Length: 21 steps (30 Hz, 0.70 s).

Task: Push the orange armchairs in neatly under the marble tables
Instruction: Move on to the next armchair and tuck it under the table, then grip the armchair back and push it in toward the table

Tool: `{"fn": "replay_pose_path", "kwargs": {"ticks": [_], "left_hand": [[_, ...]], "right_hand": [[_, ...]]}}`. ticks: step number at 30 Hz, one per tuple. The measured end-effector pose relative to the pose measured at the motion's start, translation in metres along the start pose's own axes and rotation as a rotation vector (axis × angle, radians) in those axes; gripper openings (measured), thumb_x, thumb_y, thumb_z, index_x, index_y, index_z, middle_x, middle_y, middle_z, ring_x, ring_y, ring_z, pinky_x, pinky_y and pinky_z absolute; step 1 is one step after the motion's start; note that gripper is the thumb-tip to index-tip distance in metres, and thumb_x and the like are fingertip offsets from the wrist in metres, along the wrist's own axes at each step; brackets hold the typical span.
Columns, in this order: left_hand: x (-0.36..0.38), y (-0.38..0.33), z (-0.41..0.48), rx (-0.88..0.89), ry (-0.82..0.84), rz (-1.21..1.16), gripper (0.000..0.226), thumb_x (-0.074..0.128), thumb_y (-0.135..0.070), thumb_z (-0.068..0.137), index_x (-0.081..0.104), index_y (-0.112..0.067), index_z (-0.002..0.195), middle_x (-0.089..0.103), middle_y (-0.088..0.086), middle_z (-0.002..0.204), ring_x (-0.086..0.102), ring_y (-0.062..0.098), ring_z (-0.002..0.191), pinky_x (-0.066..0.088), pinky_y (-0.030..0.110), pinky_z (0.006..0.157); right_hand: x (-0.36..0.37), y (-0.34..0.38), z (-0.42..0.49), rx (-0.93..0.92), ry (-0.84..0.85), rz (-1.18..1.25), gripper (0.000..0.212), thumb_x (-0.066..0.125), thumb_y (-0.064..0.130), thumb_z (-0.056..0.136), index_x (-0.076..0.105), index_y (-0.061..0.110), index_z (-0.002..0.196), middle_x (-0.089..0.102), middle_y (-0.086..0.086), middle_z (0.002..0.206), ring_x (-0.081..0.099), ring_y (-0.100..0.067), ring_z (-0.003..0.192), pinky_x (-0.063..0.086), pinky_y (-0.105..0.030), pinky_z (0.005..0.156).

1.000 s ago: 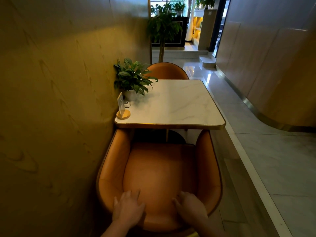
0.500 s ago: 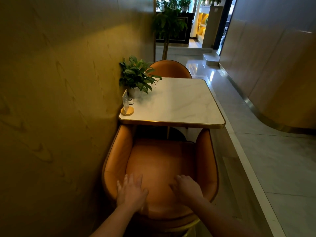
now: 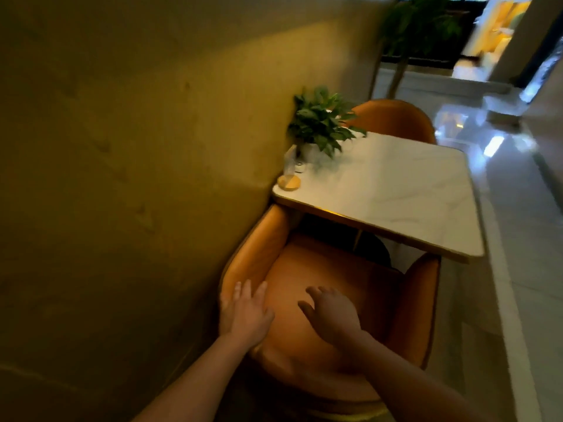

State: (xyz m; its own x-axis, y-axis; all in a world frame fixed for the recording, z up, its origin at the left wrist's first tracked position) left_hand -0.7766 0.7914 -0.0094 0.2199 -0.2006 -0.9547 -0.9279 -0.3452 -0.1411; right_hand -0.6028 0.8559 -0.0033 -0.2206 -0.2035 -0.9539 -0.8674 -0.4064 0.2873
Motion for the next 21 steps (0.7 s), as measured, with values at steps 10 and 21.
{"fn": "replay_pose_path", "kwargs": {"ticks": [10,21], "left_hand": [[-0.004,-0.011,-0.097,-0.361,-0.100,-0.128,0.065,0.038,-0.054,0.100,0.012,-0.034,0.156,0.012,0.008,0.166,0.005,0.030,0.153,0.006,0.060,0.120],[0.026,0.032,-0.260,-0.737,-0.266,-0.249,0.065,0.034,-0.057,0.100,0.009,-0.036,0.156,0.011,0.007,0.166,0.005,0.028,0.153,0.009,0.058,0.121]], "right_hand": [[-0.015,0.042,-0.001,-0.489,0.198,-0.045,0.050,0.037,0.055,0.099,0.048,0.026,0.138,0.057,-0.001,0.136,0.051,-0.023,0.123,0.047,-0.040,0.096],[0.005,0.146,-0.097,-0.877,0.294,-0.074,0.041,0.042,0.048,0.099,0.056,0.020,0.124,0.061,-0.006,0.123,0.055,-0.027,0.114,0.050,-0.041,0.086]]}}
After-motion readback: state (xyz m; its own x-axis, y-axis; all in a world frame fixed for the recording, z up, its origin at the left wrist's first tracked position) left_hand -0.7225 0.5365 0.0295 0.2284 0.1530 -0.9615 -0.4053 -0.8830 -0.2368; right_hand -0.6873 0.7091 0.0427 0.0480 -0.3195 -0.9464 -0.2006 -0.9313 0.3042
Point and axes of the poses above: each hand's wrist, its own z-axis towards the middle knuckle, its own x-axis out of the palm, y = z × x, the point moved 7 cm from there along z, towards the middle knuckle
